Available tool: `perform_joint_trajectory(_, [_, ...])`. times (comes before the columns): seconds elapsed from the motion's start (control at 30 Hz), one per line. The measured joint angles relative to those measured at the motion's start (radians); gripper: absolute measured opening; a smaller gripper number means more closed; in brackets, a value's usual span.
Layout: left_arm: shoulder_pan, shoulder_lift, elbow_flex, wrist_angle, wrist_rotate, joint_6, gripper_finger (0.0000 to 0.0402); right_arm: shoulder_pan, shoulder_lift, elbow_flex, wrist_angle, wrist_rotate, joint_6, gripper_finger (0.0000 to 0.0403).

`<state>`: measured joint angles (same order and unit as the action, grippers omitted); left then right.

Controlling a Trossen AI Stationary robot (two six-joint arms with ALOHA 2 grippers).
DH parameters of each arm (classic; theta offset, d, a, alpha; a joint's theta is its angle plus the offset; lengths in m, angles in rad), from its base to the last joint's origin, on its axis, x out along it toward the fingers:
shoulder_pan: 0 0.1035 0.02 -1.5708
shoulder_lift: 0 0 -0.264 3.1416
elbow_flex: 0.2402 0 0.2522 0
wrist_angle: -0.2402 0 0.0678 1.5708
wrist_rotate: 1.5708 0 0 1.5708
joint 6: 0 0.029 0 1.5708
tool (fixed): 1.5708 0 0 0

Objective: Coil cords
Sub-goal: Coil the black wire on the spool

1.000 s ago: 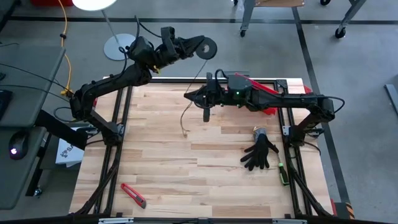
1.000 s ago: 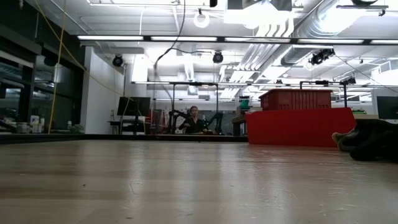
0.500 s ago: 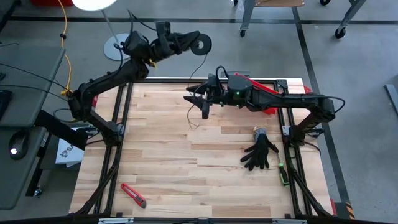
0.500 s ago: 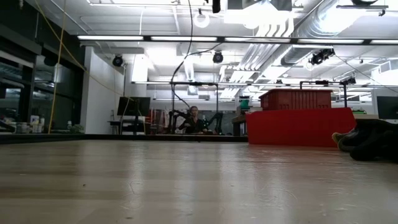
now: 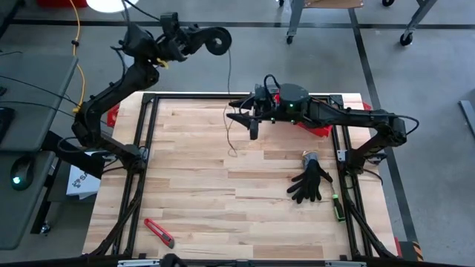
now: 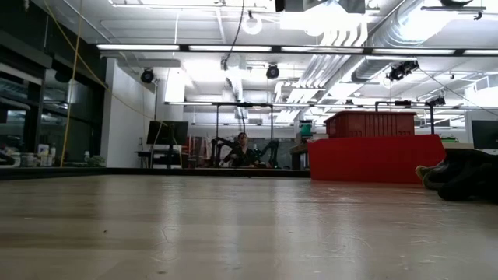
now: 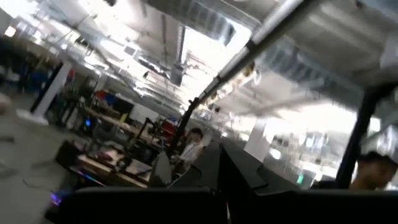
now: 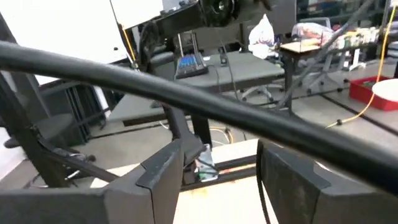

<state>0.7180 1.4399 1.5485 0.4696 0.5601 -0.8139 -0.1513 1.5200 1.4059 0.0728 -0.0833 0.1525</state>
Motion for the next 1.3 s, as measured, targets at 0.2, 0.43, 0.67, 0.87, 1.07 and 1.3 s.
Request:
perform_joint_trajectory(0.2, [0.058,-0.033,0.0,-0.086,0.129,0.14,0.0003,-0.001,-0.052,0.002,0.036,-0.009,-0.039,0.0197])
perform_joint_trajectory(0.43, [0.022,-0.056,0.0,-0.251,0.17,0.29,0.0003,-0.018,-0.088,0.011,0.095,0.02,-0.082,0.0197])
perform_joint_trajectory(0.67, [-0.066,-0.055,0.0,-0.325,0.164,0.413,0.0003,-0.054,-0.083,0.044,0.098,0.023,-0.082,0.0197])
perform_joint_trajectory(0.87, [-0.13,-0.055,0.0,-0.328,0.123,0.466,0.0003,-0.06,-0.083,0.048,0.102,0.023,-0.082,0.0197])
perform_joint_trajectory(1.07, [-0.179,-0.055,0.0,-0.341,0.067,0.522,0.0003,-0.058,-0.083,0.048,0.111,0.023,-0.074,0.0197])
perform_joint_trajectory(1.3, [-0.227,-0.04,0.0,-0.351,0.018,0.566,0.0003,-0.058,-0.083,0.048,0.112,0.02,-0.064,0.0197])
